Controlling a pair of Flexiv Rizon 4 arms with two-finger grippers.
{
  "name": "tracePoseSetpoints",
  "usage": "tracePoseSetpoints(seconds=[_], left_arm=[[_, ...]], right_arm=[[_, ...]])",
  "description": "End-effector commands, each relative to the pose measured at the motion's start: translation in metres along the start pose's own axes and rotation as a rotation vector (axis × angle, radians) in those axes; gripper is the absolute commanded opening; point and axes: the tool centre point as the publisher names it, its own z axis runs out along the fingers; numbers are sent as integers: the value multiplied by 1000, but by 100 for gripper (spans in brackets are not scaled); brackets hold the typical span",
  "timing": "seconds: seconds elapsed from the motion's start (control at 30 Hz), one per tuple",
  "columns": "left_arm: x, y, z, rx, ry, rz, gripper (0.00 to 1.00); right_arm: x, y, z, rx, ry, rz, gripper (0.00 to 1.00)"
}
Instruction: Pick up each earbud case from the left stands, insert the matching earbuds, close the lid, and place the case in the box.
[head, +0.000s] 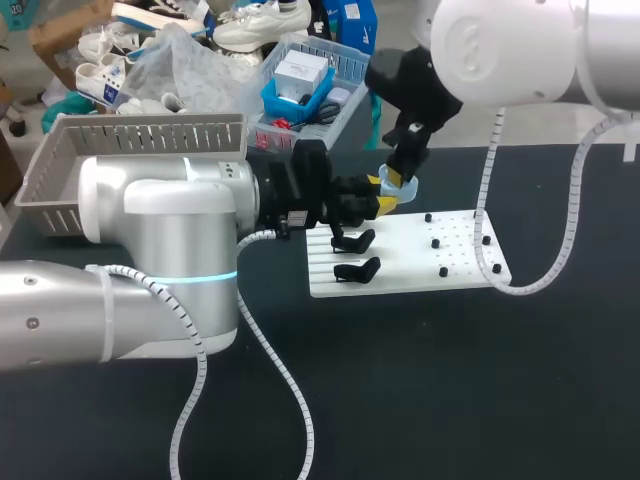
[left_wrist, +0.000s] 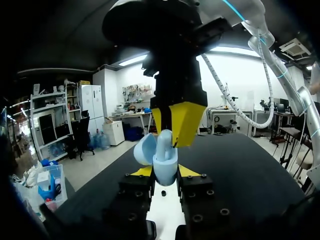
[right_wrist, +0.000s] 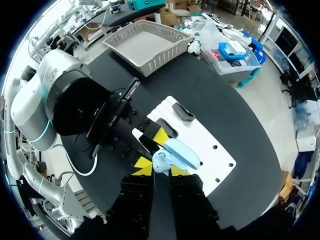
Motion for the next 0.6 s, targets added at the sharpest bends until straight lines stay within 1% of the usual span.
tracePoseSetpoints(seconds=[0.03,0.6], left_arm=[[1,0,0,-3,-3,1,0],[1,0,0,-3,-3,1,0]], right_arm=[[-1,0,0,1,5,3,0],[0,1,0,1,13,7,1]])
